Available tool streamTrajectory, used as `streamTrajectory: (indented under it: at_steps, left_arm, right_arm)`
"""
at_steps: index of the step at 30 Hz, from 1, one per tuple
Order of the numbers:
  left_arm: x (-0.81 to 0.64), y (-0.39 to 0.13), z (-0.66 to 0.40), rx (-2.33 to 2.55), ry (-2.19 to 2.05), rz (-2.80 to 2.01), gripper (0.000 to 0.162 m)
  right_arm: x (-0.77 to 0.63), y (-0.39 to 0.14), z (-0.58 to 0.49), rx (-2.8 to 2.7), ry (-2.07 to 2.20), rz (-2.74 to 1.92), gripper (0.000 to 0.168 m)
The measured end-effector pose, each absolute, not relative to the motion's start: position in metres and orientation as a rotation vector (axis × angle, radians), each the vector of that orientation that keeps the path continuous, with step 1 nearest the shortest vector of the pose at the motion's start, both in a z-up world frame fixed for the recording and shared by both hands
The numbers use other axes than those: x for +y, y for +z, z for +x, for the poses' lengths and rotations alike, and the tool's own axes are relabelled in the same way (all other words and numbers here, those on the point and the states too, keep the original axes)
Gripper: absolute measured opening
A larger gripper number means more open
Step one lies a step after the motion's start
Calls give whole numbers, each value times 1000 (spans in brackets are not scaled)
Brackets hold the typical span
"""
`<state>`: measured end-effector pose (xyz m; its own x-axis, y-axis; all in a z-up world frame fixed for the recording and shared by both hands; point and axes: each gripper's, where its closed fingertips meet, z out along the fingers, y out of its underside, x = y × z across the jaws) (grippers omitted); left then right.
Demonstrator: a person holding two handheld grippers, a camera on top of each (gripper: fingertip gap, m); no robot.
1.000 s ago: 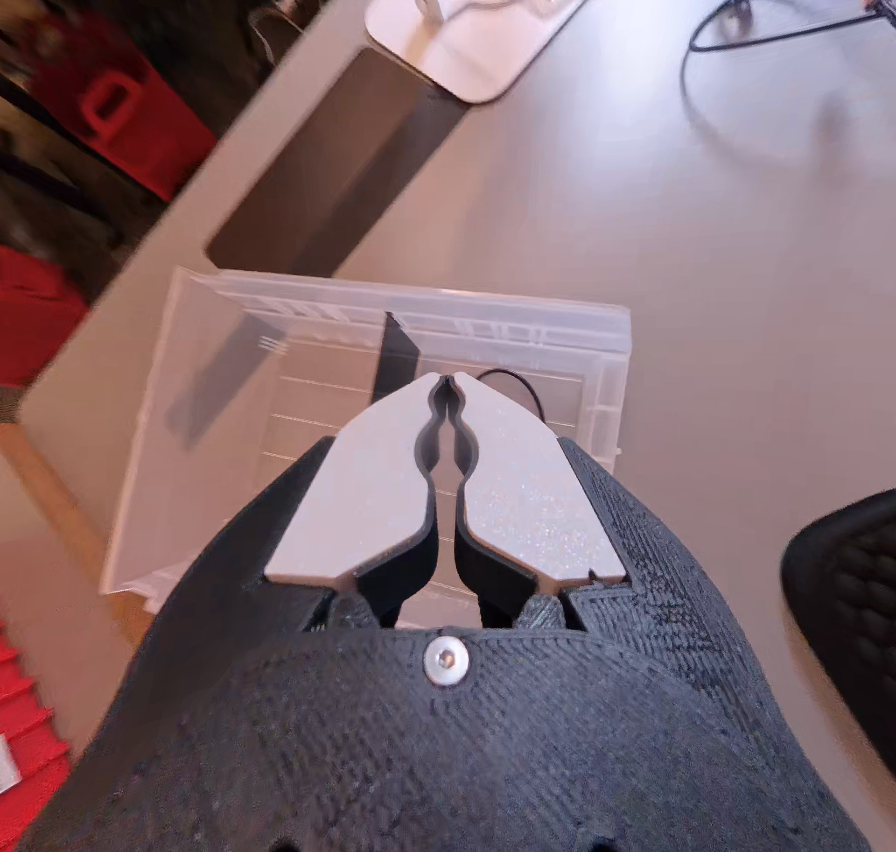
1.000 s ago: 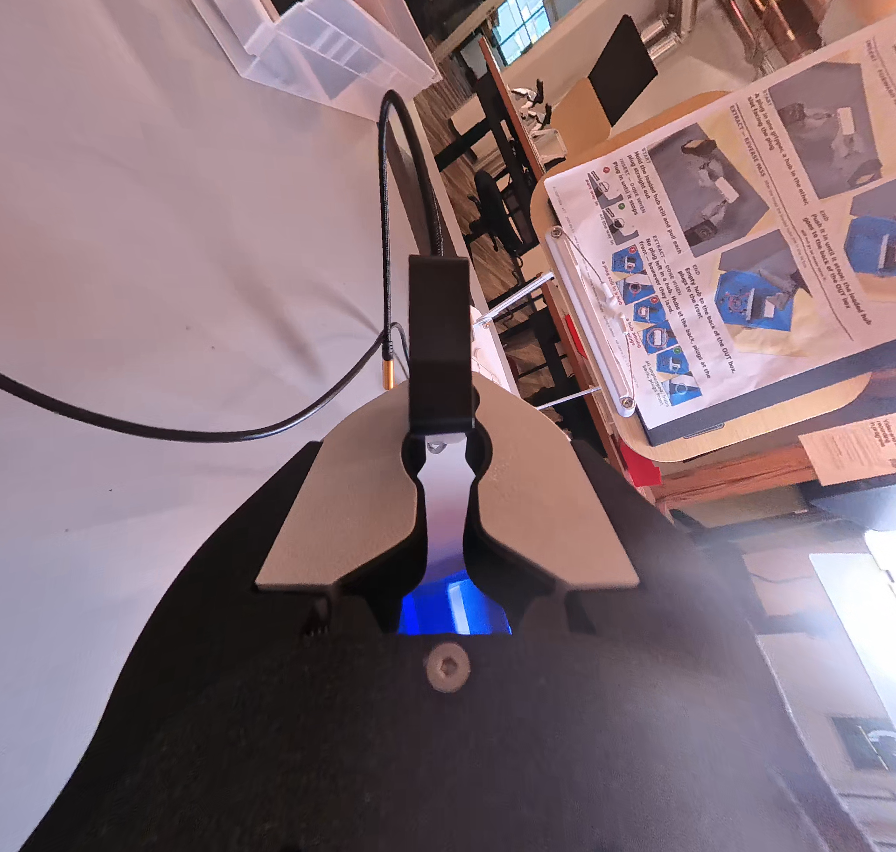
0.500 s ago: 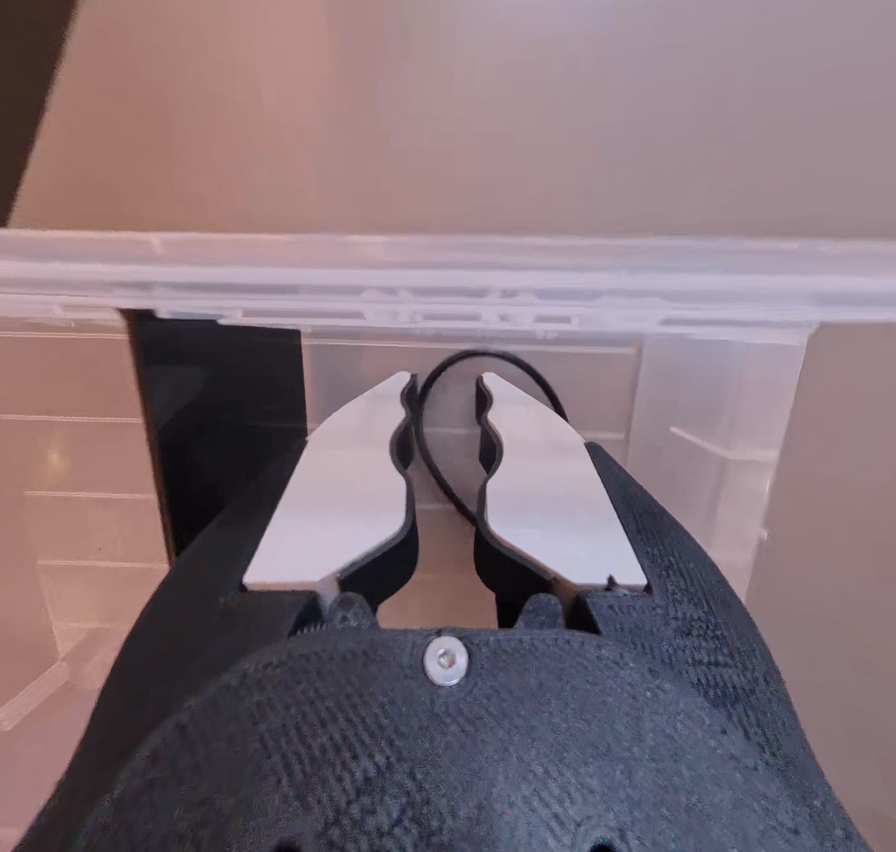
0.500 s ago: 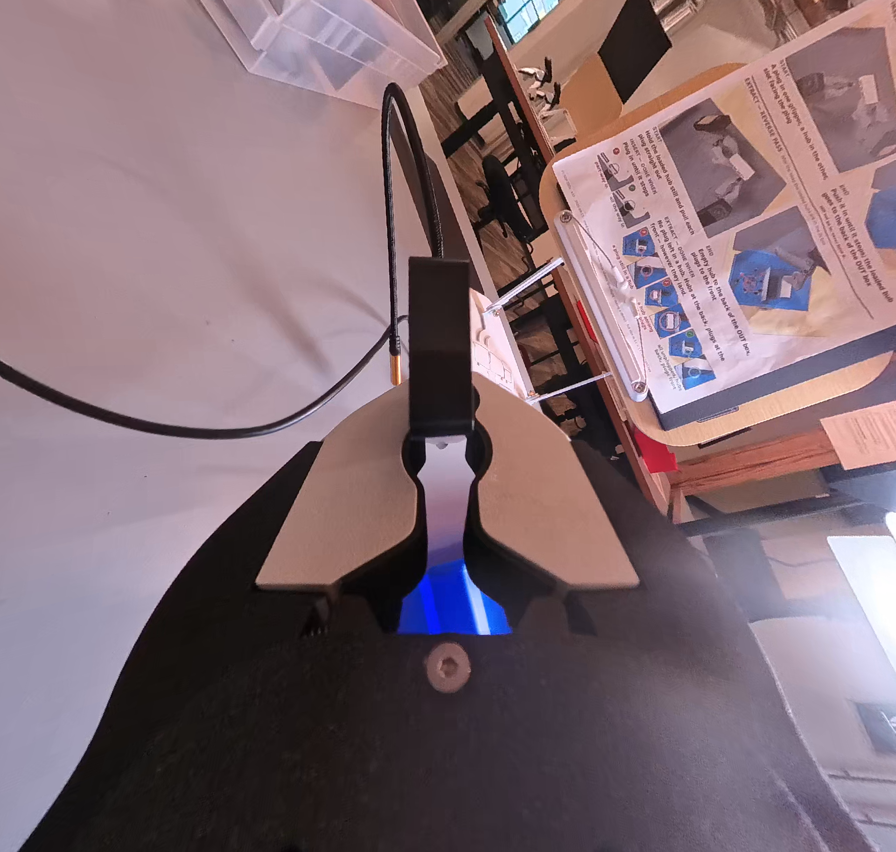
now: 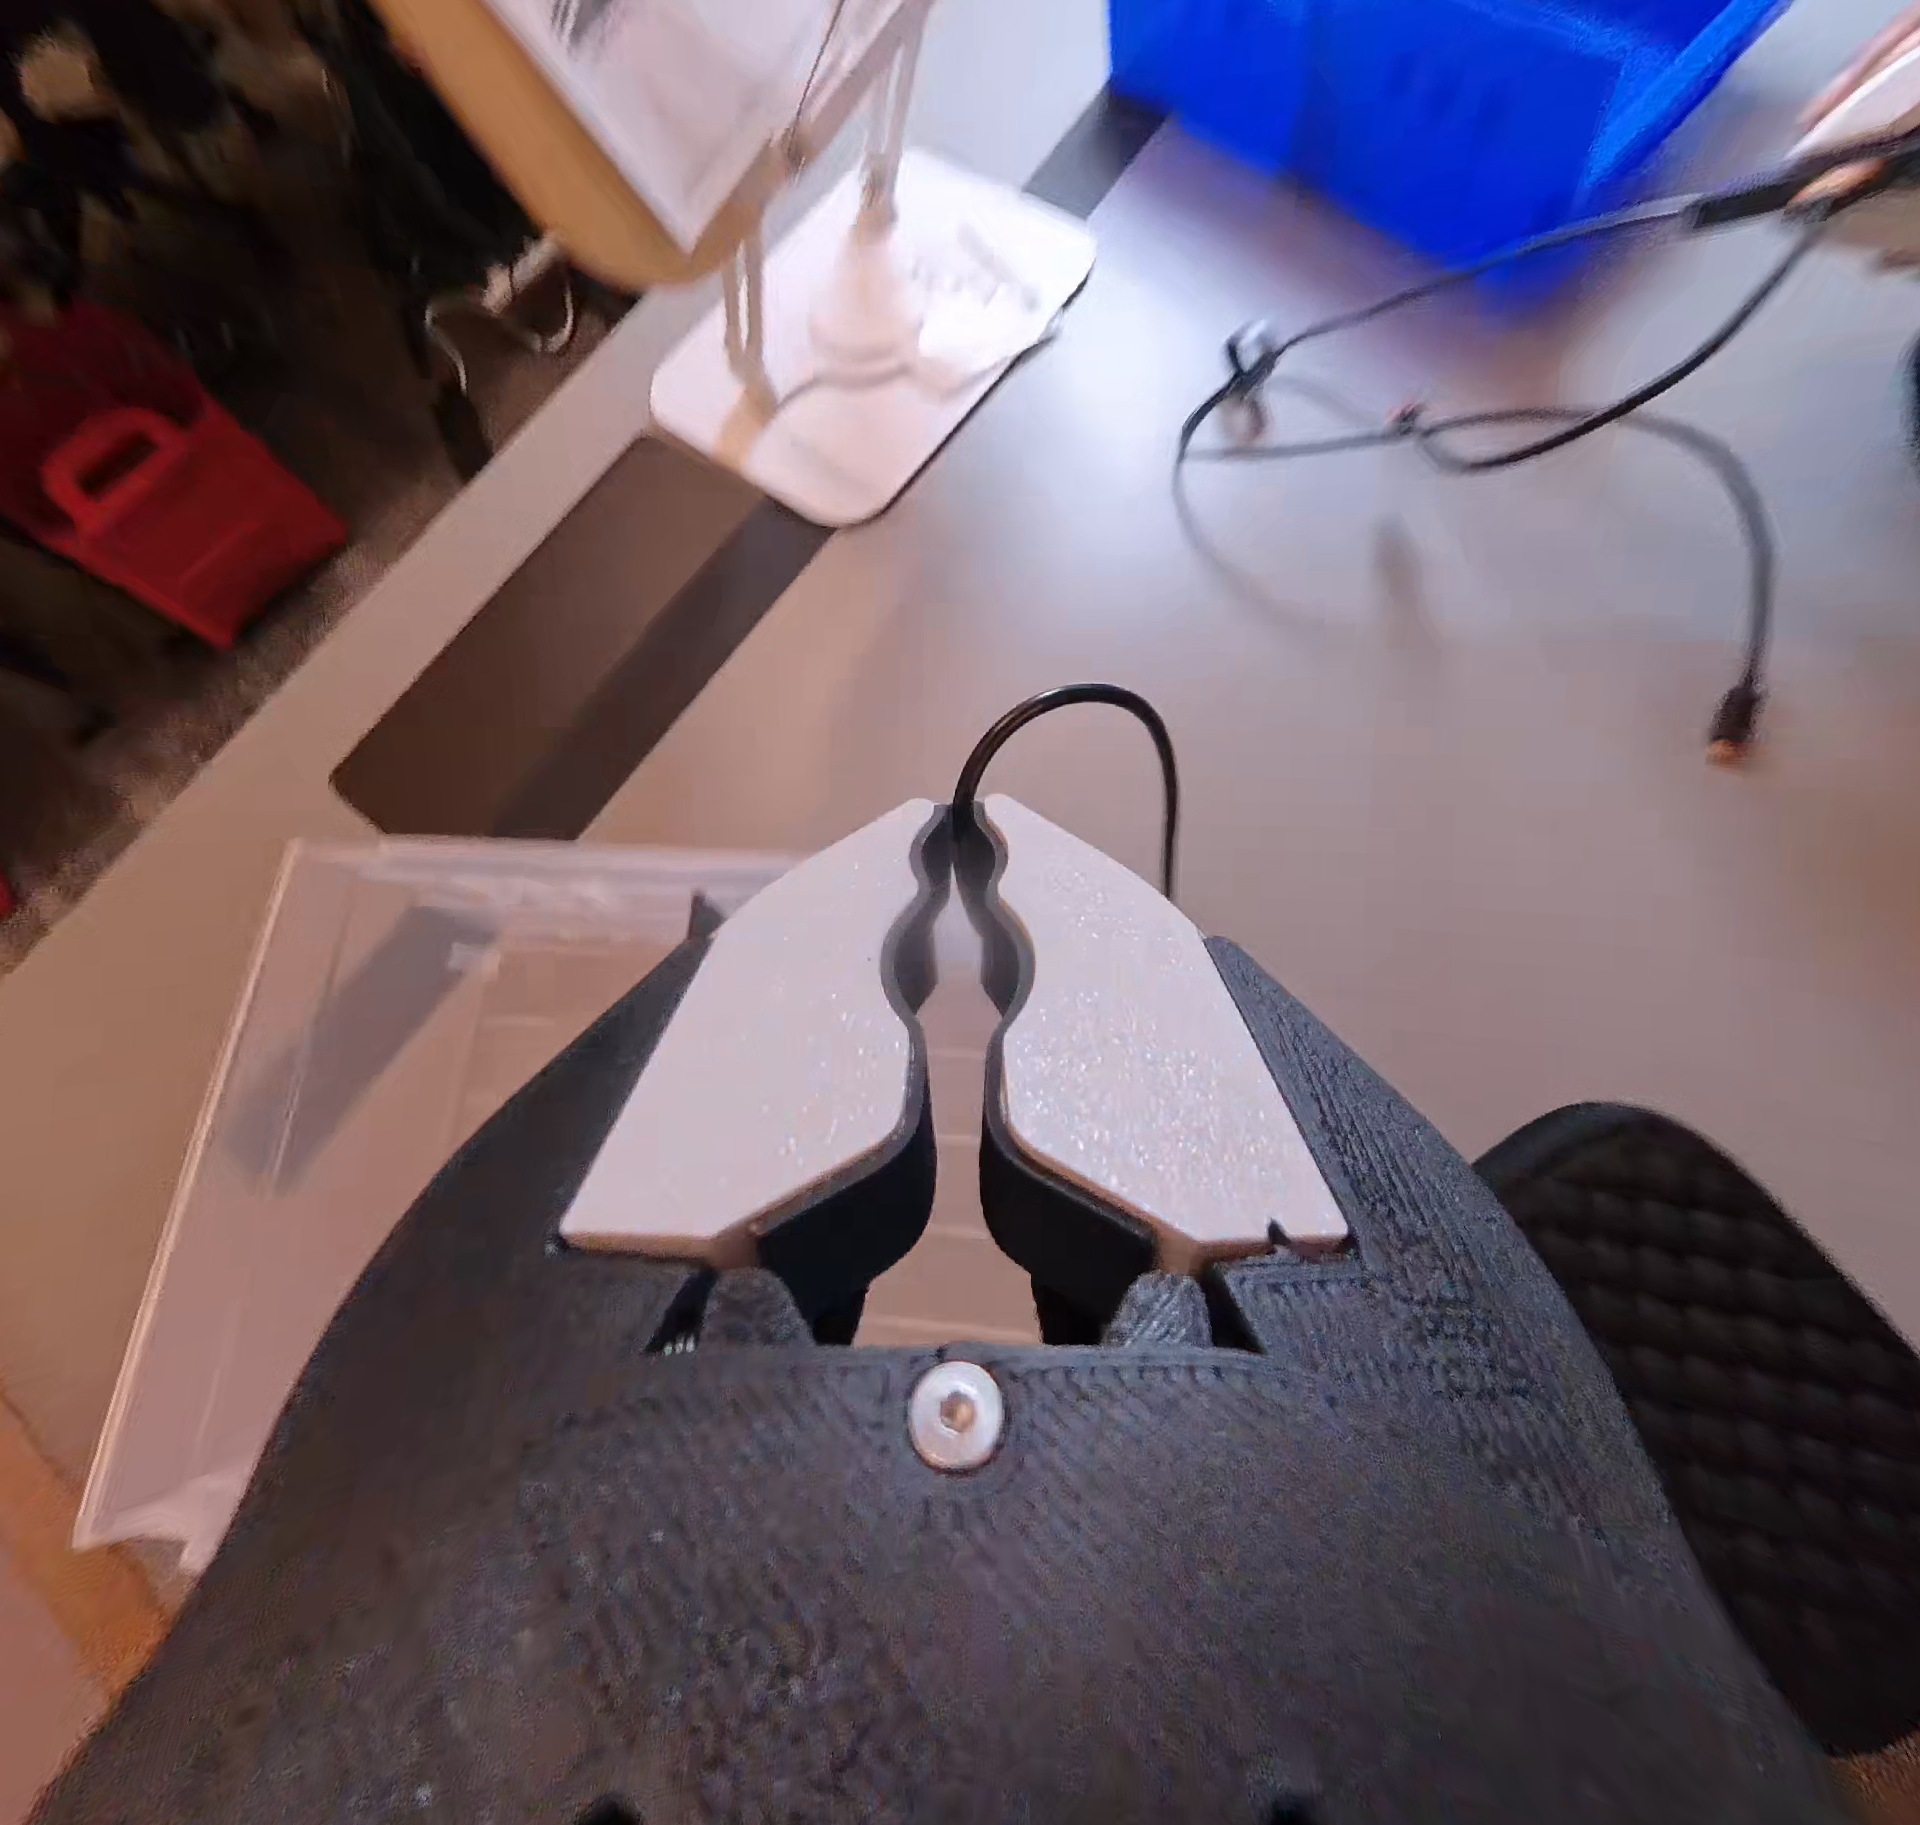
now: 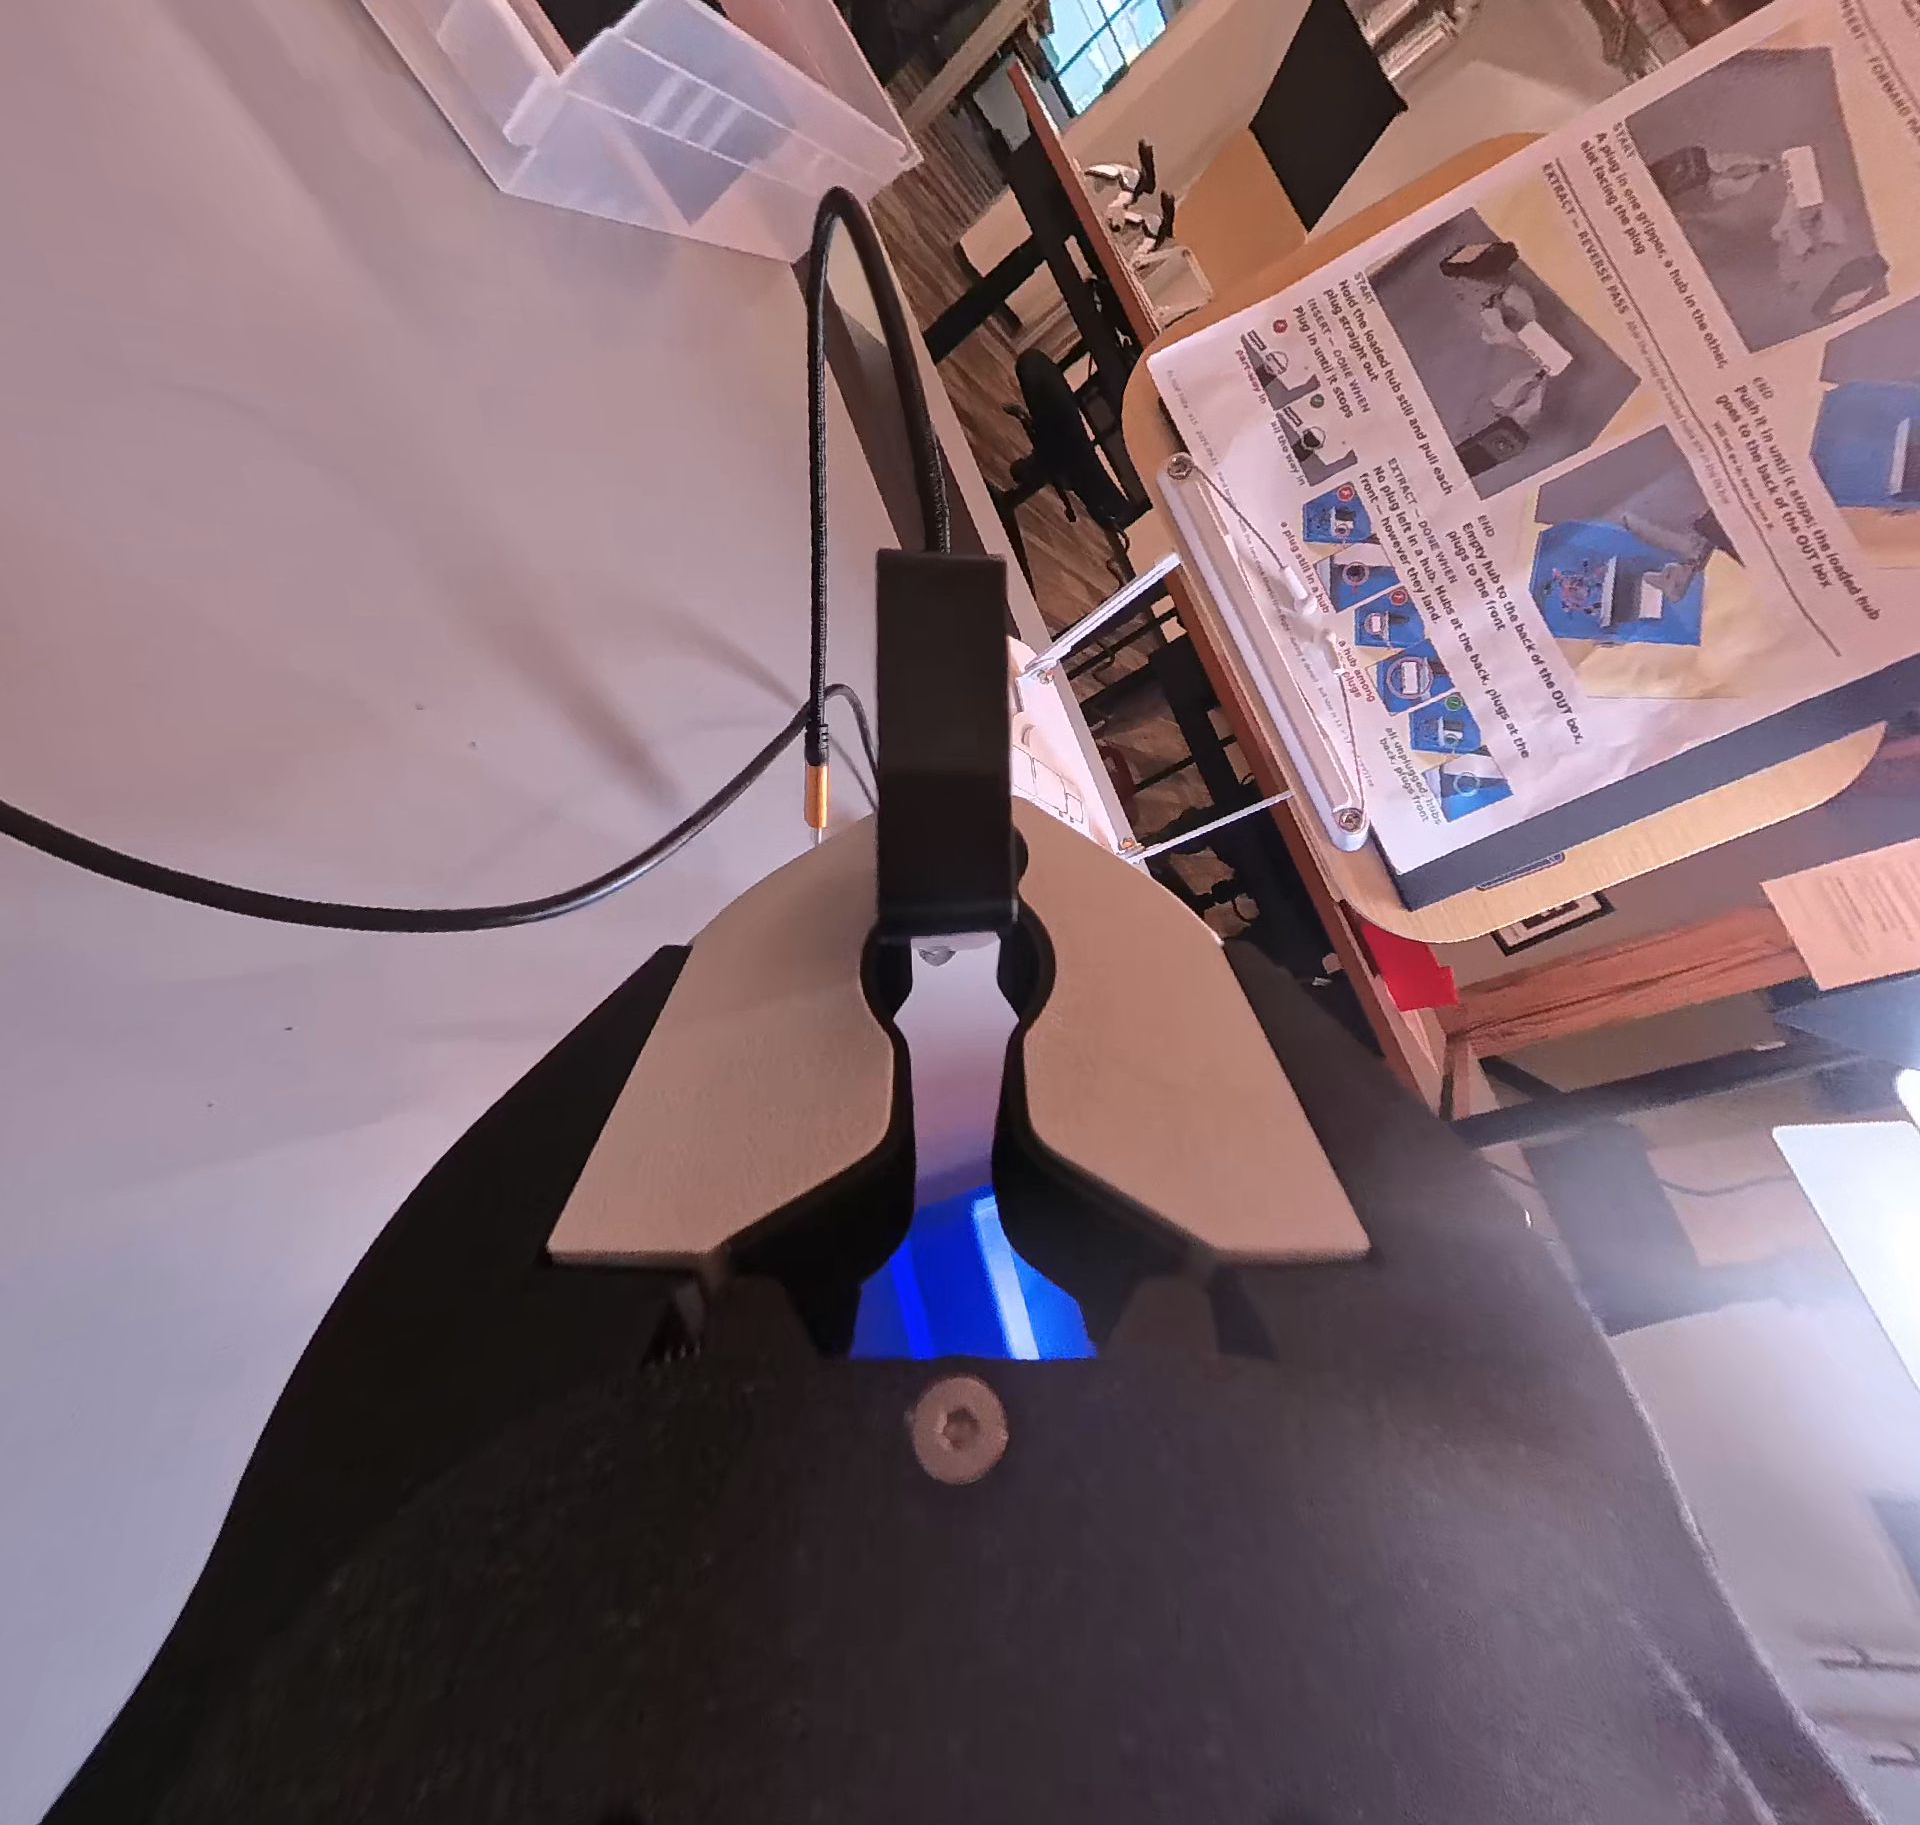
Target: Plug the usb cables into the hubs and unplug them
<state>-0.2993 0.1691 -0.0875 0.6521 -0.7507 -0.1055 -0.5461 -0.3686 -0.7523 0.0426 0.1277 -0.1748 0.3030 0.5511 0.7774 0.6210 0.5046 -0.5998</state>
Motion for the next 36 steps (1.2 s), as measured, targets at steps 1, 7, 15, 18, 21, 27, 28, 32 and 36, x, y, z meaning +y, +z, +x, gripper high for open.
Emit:
streamTrajectory:
  at_steps: [1,7,15,18,21,27,28,32,36]
  left_arm:
    - [163,-77,-287,1012,-355,-2033,3]
    - [123,-100,-193,1117,-640,-1993,3]
    - [105,-240,-123,1233,-846,-2223,3]
    - [111,-268,-123,1269,-736,-2261,9]
    - [115,-259,-131,1419,-481,-2099,28]
    - [32,-263,-120,2050,-403,-1689,41]
    - [25,-271,-118,2102,-420,-1707,42]
    - [17,-298,-124,2249,-414,-1750,44]
    - [12,-301,-127,2210,-447,-1834,36]
  right_arm:
    - [128,-174,43,-1345,-67,-1135,13]
    - [129,-172,49,-1330,-95,-1142,13]
    - [130,-177,57,-1319,-103,-1173,13]
    - [132,-178,58,-1314,-104,-1183,13]
    - [133,-180,60,-1310,-103,-1192,13]
    - [139,-184,60,-1304,-59,-1219,13]
    - [139,-185,59,-1306,-54,-1221,13]
    - [136,-187,58,-1316,-65,-1221,12]
    - [136,-186,61,-1310,-69,-1226,13]
